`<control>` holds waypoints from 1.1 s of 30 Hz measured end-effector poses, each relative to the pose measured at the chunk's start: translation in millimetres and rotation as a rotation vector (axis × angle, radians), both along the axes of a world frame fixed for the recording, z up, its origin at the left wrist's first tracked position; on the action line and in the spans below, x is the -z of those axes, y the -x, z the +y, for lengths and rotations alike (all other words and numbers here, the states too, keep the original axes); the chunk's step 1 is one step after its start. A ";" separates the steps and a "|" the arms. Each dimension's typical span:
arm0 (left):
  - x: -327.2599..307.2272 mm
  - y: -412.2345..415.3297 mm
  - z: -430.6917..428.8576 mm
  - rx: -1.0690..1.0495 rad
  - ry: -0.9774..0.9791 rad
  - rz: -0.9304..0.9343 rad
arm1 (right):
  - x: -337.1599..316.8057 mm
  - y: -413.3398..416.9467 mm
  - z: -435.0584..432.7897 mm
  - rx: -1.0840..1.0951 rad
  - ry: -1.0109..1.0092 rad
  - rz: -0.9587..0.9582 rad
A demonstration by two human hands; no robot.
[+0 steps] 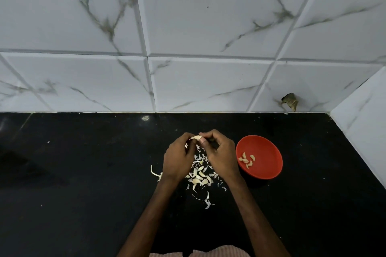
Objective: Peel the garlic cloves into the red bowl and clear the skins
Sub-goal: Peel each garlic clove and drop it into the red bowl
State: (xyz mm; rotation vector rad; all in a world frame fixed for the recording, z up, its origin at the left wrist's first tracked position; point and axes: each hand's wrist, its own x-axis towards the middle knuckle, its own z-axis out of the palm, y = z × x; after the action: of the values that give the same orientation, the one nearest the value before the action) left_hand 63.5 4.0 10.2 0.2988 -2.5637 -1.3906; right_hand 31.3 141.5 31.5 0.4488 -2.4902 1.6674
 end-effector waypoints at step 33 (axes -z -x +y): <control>-11.3 -3.4 9.7 0.042 0.221 0.015 | 1.9 1.3 1.2 -0.006 -0.022 0.014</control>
State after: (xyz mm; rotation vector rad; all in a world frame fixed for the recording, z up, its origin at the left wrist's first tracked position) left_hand 66.9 13.7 21.5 0.1978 -2.6934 -1.1038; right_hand 30.0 142.7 29.6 0.4697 -2.5022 1.6342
